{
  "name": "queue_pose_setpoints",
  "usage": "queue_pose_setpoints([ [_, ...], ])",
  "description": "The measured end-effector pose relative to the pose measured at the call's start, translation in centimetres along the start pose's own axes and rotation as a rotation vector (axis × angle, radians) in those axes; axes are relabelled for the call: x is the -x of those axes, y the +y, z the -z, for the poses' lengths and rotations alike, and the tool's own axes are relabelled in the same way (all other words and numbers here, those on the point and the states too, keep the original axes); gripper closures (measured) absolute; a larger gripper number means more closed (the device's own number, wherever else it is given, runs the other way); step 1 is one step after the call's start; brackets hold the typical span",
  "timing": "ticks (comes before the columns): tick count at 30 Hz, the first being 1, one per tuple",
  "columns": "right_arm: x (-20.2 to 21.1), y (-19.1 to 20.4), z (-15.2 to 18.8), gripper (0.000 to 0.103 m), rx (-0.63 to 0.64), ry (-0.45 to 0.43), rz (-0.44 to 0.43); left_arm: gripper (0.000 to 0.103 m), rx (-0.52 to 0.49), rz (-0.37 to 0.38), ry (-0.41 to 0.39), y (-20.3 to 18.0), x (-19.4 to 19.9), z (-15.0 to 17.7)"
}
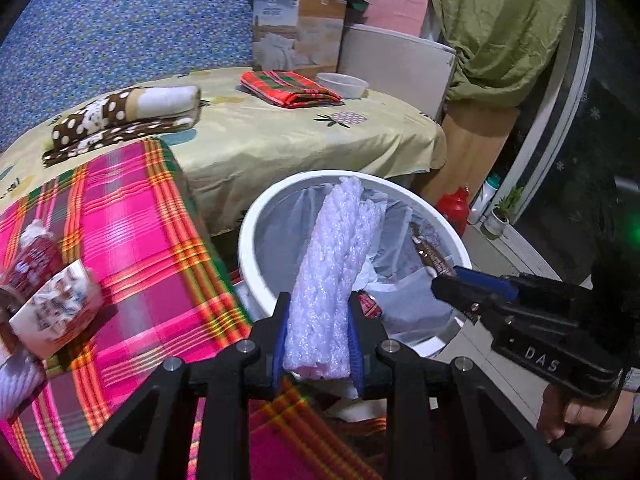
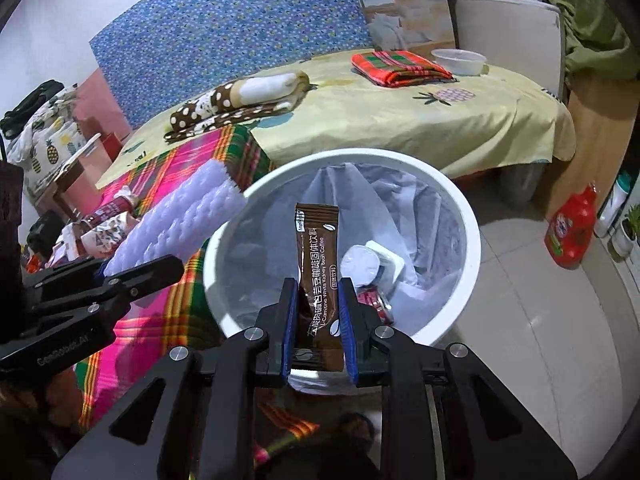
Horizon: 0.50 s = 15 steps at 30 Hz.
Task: Collect trash
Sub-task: 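Carry the foam net and wrapper over the wastebasket and open both tools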
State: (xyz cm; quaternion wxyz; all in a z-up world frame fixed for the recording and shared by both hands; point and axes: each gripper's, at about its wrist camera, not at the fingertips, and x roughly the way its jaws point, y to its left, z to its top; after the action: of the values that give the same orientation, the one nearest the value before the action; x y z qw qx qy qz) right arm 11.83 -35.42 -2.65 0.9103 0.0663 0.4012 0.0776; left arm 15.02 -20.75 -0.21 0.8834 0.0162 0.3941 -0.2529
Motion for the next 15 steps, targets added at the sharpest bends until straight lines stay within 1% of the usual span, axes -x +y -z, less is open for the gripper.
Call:
queue_pose_setpoints([
  [6,-0.7,-1.0,0.0,0.08,-0.019,0.028,0.006,0.075,-0.011,0.032,0.016,-0.8,-1.5,-0.6],
  [8,-0.8,-1.3,0.0,0.08,-0.024,0.034,0.012,0.073,-0.014,0.045,0.022,-0.9,-1.9,-0.7],
  [9,-0.8,-1.4,0.0,0.079,-0.027,0.034,0.014,0.07,-0.015,0.049,0.024,-1.0,-2.1,-0.7],
  [10,-0.8,-1.5,0.0,0.078,-0.031,0.033,0.014,0.064,-0.015,0.052,0.025,-1.0,-2.2,-0.7],
  [12,-0.6,-1.7,0.1,0.07,-0.04,0.024,0.01,0.059,-0.008,0.065,0.025,-1.0,-2.4,-0.8],
  [14,-0.7,-1.8,0.0,0.065,-0.043,0.02,0.008,0.058,-0.005,0.07,0.021,-1.0,-2.4,-0.8],
  [15,-0.6,-1.8,0.0,0.065,-0.044,0.016,0.007,0.058,-0.005,0.068,0.02,-0.9,-2.4,-0.8],
])
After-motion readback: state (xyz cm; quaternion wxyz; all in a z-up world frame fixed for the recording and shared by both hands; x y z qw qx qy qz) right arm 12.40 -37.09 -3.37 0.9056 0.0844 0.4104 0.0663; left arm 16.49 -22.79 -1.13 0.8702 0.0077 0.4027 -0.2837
